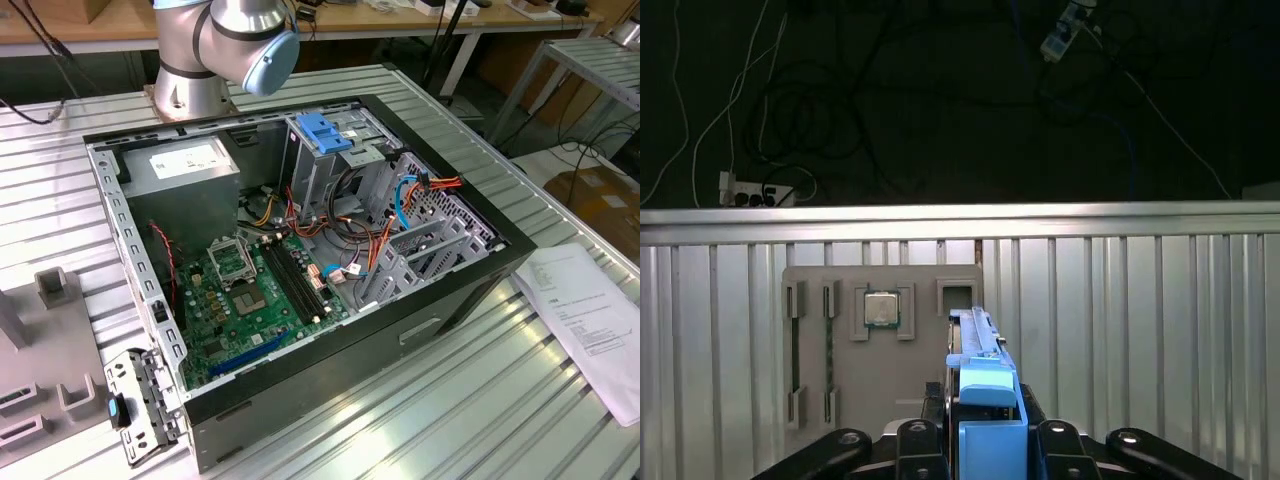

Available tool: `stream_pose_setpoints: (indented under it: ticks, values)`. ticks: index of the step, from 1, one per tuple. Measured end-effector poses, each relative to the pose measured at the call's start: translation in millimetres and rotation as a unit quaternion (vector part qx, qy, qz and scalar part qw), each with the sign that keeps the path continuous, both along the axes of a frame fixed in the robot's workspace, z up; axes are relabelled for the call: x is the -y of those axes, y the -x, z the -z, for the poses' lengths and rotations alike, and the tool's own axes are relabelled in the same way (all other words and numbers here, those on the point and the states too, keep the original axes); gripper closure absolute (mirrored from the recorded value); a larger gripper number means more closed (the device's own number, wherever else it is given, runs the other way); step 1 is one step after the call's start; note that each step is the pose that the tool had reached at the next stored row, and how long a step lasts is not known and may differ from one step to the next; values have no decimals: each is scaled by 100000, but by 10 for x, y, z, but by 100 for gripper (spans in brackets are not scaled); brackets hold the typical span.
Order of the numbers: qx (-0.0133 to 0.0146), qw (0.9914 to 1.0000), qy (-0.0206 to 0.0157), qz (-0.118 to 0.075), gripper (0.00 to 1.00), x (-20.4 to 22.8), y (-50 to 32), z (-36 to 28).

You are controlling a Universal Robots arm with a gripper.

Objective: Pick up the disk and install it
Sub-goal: 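Pick up the disk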

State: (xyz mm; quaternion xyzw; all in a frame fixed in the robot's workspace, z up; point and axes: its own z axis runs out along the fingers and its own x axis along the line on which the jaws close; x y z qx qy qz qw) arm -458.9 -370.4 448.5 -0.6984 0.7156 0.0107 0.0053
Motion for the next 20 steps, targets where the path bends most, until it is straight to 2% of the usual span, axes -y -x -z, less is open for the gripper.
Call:
stream_pose_setpoints:
  ticks: [9, 10, 15, 17, 20]
  values:
    - [-7, 100000, 5, 1, 63, 0, -1, -277]
    - [-4, 100000, 1, 1, 63, 0, -1, -334]
    - [-7, 100000, 5, -2, 63, 0, -3, -474]
    - [-8, 100000, 5, 0, 63, 0, -4, -510]
    - [-18, 100000, 1, 0, 63, 0, -4, -510]
